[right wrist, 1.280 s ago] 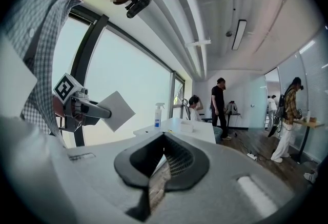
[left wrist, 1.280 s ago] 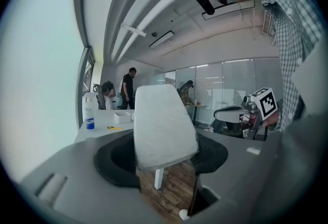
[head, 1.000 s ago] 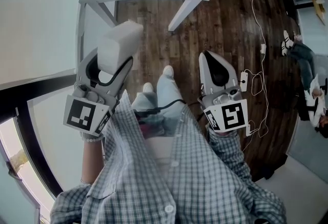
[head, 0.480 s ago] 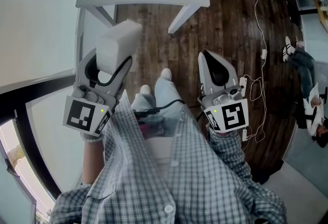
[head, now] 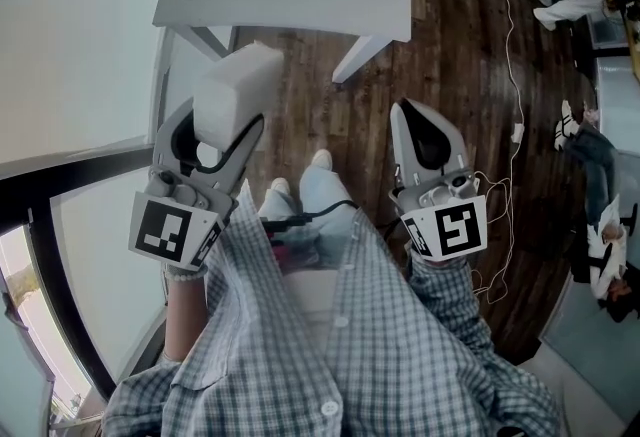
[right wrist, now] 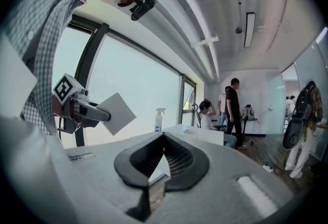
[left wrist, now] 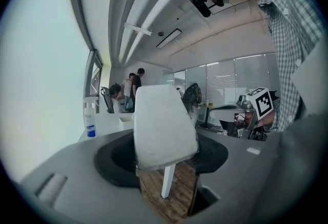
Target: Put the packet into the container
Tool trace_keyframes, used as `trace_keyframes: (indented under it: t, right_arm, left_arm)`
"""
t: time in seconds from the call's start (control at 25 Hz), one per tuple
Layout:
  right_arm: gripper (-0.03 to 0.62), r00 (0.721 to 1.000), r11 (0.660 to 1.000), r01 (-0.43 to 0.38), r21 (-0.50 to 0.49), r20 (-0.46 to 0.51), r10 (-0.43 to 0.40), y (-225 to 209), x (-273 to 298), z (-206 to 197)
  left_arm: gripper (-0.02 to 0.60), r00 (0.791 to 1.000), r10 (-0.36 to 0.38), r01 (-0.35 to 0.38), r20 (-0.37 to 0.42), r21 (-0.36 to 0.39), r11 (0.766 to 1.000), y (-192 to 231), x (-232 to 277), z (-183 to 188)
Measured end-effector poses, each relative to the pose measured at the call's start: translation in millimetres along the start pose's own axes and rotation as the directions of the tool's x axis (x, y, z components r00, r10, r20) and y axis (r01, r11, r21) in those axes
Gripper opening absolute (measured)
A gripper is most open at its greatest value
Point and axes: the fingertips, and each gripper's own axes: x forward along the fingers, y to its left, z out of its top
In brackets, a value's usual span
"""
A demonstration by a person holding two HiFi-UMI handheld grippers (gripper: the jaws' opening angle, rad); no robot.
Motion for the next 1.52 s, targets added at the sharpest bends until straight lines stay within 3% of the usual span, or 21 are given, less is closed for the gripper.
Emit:
trace_keyframes:
  t: [0.52, 1.08, 1.52]
  right_arm:
    - [0.000, 0.999, 1.000, -0.021, -0.022, 0.035, 0.022, -44.9, 9.1, 3.2]
    - [0.000, 0.997, 0.997, -0.031, -0.072, 0.064, 0.036, -84.7, 5.2, 6.0]
    - [0.000, 0.996, 0.996, -0.041, -0.082, 0.071, 0.047, -92.6, 10.8, 2.5]
  left_arm:
    - [0.259, 0.995, 0.094, -0.094, 0.017, 0.014, 0.995, 5.7, 19.8, 23.4]
    - [0.261, 0.991, 0.112, -0.114, 0.077, 0.017, 0.993, -7.0, 55.7, 38.6]
    - [0.261, 0.987, 0.145, -0.147, 0.077, 0.027, 0.989, -9.5, 51.3, 38.0]
